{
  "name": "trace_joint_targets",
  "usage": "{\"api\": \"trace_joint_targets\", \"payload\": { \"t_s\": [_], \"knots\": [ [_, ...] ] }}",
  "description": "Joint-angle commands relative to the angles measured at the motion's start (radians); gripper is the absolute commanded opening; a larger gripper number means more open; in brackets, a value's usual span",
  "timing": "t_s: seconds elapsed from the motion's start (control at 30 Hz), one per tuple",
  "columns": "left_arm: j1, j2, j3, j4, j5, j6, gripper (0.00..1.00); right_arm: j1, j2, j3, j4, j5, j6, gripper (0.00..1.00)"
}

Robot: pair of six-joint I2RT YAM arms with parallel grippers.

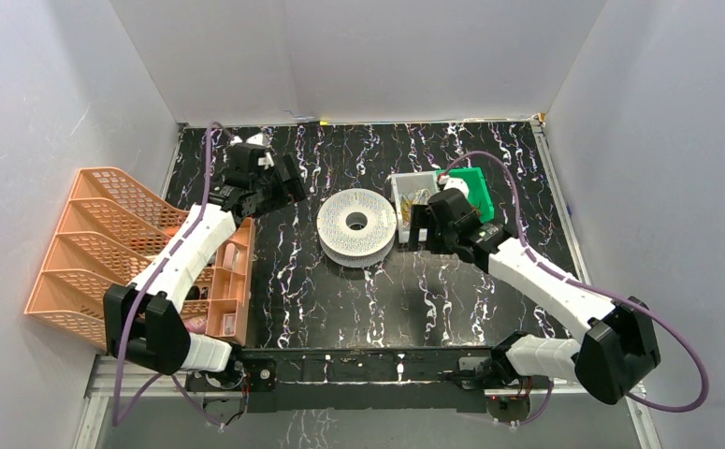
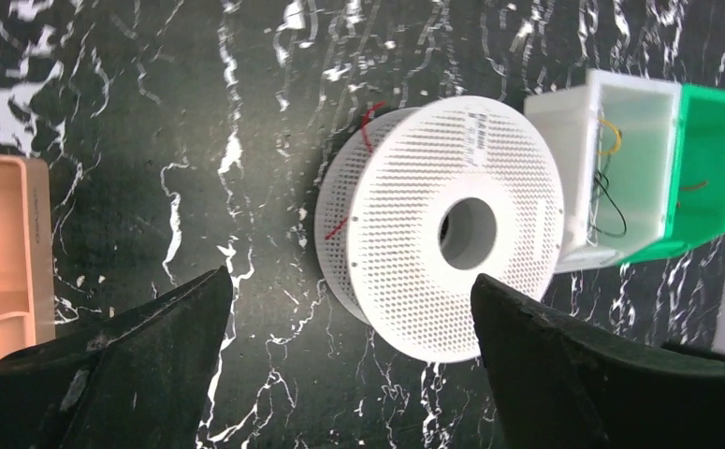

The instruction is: Wrap the cables

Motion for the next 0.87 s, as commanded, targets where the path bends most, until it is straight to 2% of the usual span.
{"api": "trace_joint_targets", "payload": {
  "t_s": [0.0,0.1,0.2,0.43,0.63,0.83],
  "knots": [
    [-0.145,-0.016,0.155,-0.174,-0.161,0.176,0.98,-0.085,0.042,0.091,-0.062,-0.088,-0.034,0.98],
    [-0.264,-0.009,0.23,-0.227,-0.234,0.243,0.98,-0.092,0.077,0.141,-0.122,-0.019,-0.022,0.99],
    [-0.317,-0.018,0.262,-0.248,-0.239,0.294,0.98,-0.091,0.073,0.179,-0.181,0.064,-0.001,0.98],
    [-0.321,-0.149,0.218,-0.244,-0.202,0.355,0.98,-0.092,-0.077,0.151,-0.167,0.137,-0.005,0.98],
    [-0.321,-0.286,0.135,-0.236,-0.209,0.329,0.98,-0.092,-0.234,0.122,-0.137,0.153,-0.025,0.98],
    [-0.321,-0.376,0.071,-0.23,-0.233,0.302,0.98,-0.092,-0.294,0.09,-0.112,0.032,-0.059,0.98]
  ]
}}
